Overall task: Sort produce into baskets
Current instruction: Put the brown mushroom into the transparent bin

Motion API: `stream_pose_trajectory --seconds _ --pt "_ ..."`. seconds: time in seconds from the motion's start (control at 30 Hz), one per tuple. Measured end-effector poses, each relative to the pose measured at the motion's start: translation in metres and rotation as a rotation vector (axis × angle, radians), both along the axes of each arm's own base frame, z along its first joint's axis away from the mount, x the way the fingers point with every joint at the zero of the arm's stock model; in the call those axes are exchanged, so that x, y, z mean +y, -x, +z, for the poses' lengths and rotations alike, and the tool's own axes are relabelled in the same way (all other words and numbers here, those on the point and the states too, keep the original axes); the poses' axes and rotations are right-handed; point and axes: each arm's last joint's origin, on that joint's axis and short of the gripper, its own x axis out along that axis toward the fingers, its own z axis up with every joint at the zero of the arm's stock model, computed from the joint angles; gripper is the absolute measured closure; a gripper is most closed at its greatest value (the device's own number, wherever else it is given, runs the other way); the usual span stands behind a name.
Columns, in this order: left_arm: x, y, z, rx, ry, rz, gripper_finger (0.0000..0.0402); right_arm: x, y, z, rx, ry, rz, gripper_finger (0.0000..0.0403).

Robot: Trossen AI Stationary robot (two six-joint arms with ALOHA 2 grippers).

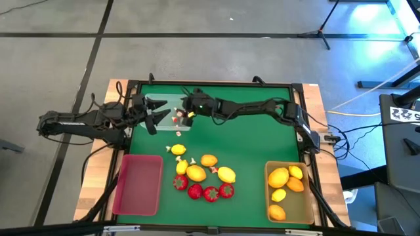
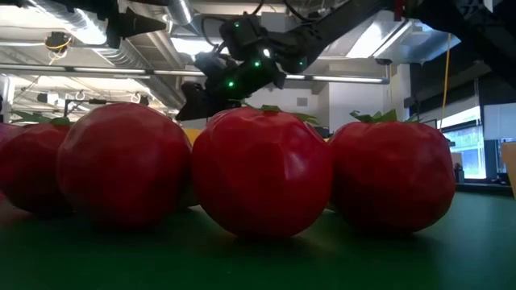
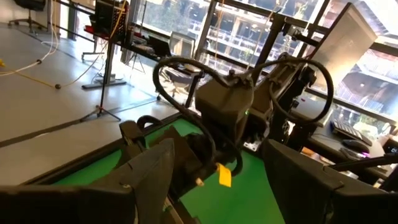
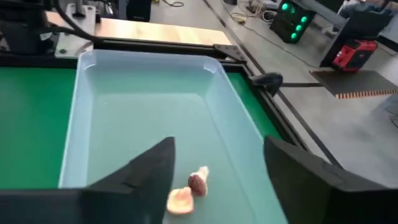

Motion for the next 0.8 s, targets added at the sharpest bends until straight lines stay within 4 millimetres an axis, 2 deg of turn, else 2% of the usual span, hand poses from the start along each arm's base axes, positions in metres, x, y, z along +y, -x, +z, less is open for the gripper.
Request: stream_pose_trajectory --seconds 0.1,0.2,0.8 --pt "0.0000 -0.0001 0.0000 0.000 0.000 0.000 0.0159 -0.0003 -0.0007 0.0031 0.007 0.000 -0.004 0.0127" --pt "0.0000 -0.0001 -0.0001 0.001 0.000 0.000 0.0159 0.0002 -0.0007 0.0029 0.011 -0.001 -0.002 0.0115" --pt "0.0000 0.0004 -0.0062 0.045 0.044 0.003 0.0159 0.0010 -0.0009 0.0027 0.011 -0.007 0.014 0.0132"
